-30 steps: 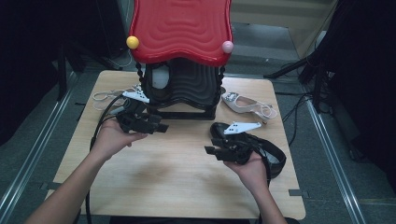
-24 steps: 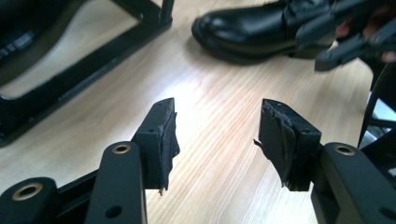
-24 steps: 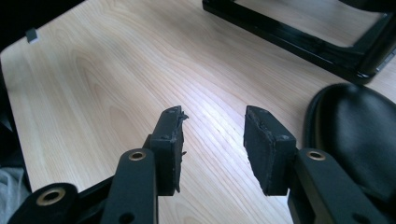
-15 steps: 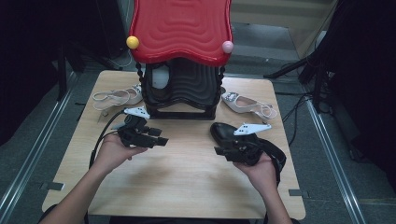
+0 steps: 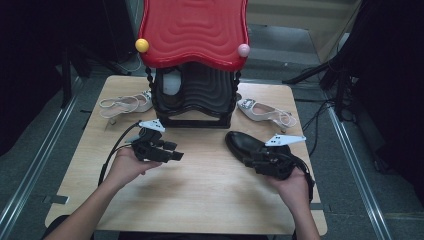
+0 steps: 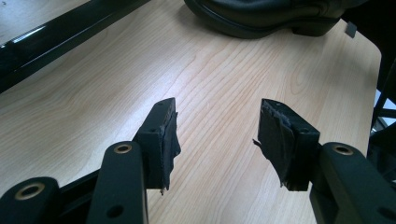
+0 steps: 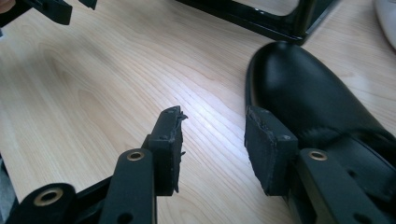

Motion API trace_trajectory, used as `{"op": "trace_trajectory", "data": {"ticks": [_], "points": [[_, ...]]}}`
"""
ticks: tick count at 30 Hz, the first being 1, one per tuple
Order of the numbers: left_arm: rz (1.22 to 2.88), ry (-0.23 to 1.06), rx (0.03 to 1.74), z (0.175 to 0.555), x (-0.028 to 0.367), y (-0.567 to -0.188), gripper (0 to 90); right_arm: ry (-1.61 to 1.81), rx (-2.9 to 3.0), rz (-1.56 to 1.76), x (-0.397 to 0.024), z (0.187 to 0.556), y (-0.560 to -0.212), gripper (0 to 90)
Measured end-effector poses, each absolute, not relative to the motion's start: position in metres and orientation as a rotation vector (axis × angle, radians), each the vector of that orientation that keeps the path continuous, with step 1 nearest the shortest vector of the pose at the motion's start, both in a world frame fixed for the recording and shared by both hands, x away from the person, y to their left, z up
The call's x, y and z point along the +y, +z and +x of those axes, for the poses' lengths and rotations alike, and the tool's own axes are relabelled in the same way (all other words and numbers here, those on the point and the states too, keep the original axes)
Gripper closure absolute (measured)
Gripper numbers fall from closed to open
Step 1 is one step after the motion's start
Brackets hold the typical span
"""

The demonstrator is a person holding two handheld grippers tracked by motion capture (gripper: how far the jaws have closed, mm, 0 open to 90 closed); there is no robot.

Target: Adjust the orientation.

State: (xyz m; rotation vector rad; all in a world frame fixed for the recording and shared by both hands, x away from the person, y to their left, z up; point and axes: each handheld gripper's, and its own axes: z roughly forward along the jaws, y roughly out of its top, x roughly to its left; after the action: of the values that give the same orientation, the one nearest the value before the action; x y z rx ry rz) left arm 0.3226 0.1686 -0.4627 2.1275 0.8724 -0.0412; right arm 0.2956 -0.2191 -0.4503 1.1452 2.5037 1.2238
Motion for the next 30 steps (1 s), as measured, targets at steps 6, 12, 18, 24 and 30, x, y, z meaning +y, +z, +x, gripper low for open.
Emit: {"op": "trace_trajectory", "data": {"ticks": [6, 12, 18, 24, 30], "points": [[2.131, -0.041, 0.862, 0.327, 0.164, -0.464, 48.0, 1.200, 2.466, 1.190, -0.236, 0.289, -0.450, 58.3], [2.159, -0.049, 0.833, 0.332, 0.155, -0.467, 48.0, 1.189, 2.433, 1.241, -0.252, 0.282, -0.450, 59.1], [2.151, -0.062, 0.826, 0.337, 0.152, -0.468, 48.1, 1.172, 2.383, 1.283, -0.271, 0.272, -0.446, 59.2], [2.144, -0.063, 0.826, 0.339, 0.154, -0.467, 47.9, 1.109, 2.348, 1.323, -0.288, 0.268, -0.449, 59.4], [2.143, -0.056, 0.825, 0.339, 0.156, -0.466, 47.9, 1.093, 2.383, 1.348, -0.286, 0.274, -0.459, 59.6]]}}
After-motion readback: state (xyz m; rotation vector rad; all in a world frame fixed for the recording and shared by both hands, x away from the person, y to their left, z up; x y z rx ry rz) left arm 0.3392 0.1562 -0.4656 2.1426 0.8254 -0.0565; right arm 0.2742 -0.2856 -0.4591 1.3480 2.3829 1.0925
